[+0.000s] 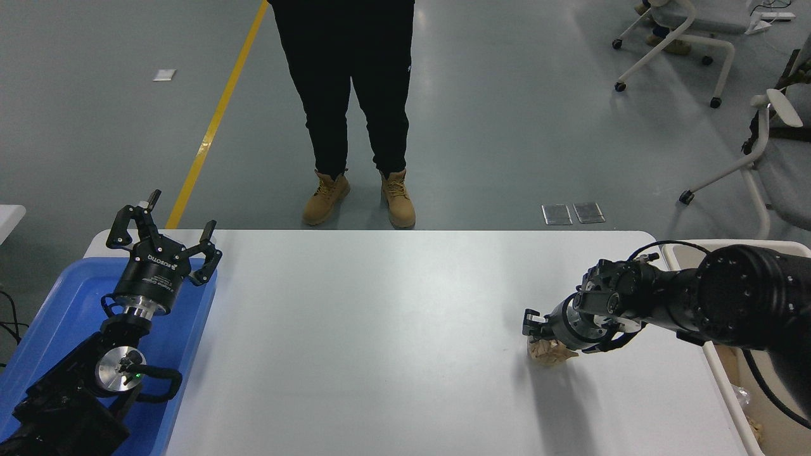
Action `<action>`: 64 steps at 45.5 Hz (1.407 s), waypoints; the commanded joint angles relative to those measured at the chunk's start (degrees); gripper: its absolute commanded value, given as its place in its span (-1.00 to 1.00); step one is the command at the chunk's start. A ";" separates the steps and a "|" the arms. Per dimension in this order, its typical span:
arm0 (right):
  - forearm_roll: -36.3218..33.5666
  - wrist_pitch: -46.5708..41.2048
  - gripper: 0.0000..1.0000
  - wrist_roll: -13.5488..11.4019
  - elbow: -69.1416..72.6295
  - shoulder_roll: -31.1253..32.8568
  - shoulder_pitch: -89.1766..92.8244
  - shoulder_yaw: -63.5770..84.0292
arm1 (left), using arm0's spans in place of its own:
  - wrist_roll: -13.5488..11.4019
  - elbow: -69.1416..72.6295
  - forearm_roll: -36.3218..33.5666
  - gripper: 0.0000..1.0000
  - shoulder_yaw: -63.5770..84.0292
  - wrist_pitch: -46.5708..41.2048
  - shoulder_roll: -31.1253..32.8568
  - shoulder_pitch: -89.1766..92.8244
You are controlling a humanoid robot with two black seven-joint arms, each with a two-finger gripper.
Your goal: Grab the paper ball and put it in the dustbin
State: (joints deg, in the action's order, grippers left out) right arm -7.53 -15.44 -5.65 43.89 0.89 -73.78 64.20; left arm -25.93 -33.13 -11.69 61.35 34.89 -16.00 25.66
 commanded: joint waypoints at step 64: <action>2.61 0.75 -1.00 -0.33 17.55 33.47 -41.54 4.97 | 0.00 0.00 -0.08 0.97 0.00 -0.09 0.00 0.00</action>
State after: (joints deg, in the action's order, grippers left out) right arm -4.63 -19.65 -5.69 68.98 29.39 -122.37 67.67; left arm -25.93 -33.10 -11.72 61.35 34.83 -16.03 25.66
